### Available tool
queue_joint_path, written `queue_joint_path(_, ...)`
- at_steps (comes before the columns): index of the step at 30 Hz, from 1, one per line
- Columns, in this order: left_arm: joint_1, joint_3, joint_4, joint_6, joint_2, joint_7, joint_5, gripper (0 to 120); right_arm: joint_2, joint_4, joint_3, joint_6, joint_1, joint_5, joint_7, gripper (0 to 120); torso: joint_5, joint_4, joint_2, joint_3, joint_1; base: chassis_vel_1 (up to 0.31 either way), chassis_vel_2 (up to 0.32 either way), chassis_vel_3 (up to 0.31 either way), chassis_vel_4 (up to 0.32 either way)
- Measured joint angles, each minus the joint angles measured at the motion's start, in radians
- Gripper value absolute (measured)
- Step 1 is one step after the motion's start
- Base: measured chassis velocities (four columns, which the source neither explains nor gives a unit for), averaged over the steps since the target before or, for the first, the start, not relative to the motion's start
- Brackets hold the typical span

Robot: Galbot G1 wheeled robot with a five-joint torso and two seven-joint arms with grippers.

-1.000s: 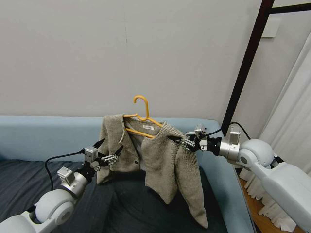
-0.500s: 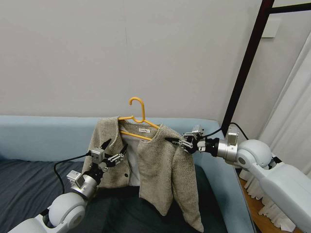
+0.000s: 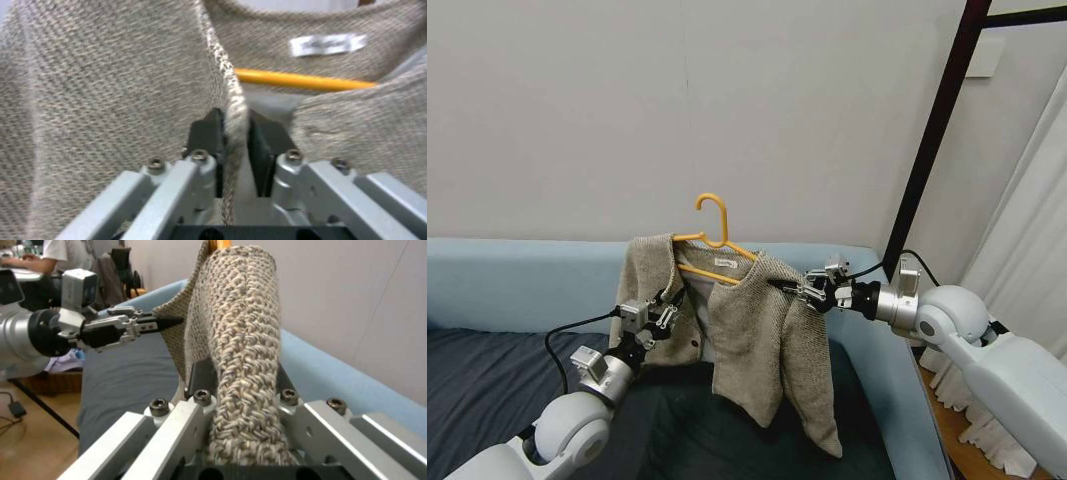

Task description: Pick up the clothes from the sofa and hang them on the clothes hanger.

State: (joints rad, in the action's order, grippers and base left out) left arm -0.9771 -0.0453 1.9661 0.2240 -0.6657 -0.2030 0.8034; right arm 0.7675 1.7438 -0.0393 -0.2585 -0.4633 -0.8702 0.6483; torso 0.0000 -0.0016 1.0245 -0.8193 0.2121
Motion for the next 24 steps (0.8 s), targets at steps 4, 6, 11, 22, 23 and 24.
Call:
queue_joint_path(4, 0.003, 0.007, 0.009, 0.01, -0.007, 0.027, 0.001, 0, 0.013, 0.005, -0.01, -0.008, 0.001, -0.014, -0.023, 8, 0.0, 0.0, 0.0, 0.0, 0.0, 0.0, 0.0, 0.0, 0.0)
queue_joint_path(6, 0.006, 0.012, 0.009, 0.012, -0.009, 0.032, 0.001, 0, 0.016, 0.007, -0.013, -0.009, 0.002, -0.019, -0.027, 8, 0.0, 0.0001, 0.0, 0.0, 0.0, 0.0, 0.0, 0.0, 0.0)
queue_joint_path(11, 0.011, 0.018, 0.003, 0.017, -0.015, 0.047, -0.007, 0, 0.018, 0.007, -0.015, -0.009, 0.005, -0.026, -0.029, 8, 0.0, 0.0, 0.0, 0.0, 0.0, 0.0, 0.0, 0.0, 0.0)
queue_joint_path(22, -0.028, 0.046, -0.004, 0.032, -0.024, 0.112, -0.102, 0, 0.023, 0.02, -0.028, -0.025, 0.021, -0.111, -0.122, 8, -0.0001, 0.0001, 0.0, 0.0, 0.0, 0.0, 0.0, 0.0, 0.0)
queue_joint_path(23, -0.031, 0.047, -0.005, 0.032, -0.027, 0.113, -0.105, 0, 0.024, 0.021, -0.03, -0.025, 0.021, -0.115, -0.127, 8, -0.0001, 0.0, 0.0, 0.0, 0.0, 0.0, 0.0, 0.0, 0.0)
queue_joint_path(24, -0.033, 0.048, -0.007, 0.032, -0.03, 0.113, -0.107, 0, 0.026, 0.021, -0.032, -0.026, 0.021, -0.122, -0.134, 8, -0.0001, 0.0001, 0.0, 0.0, 0.0, 0.0, 0.0, 0.0, 0.0)
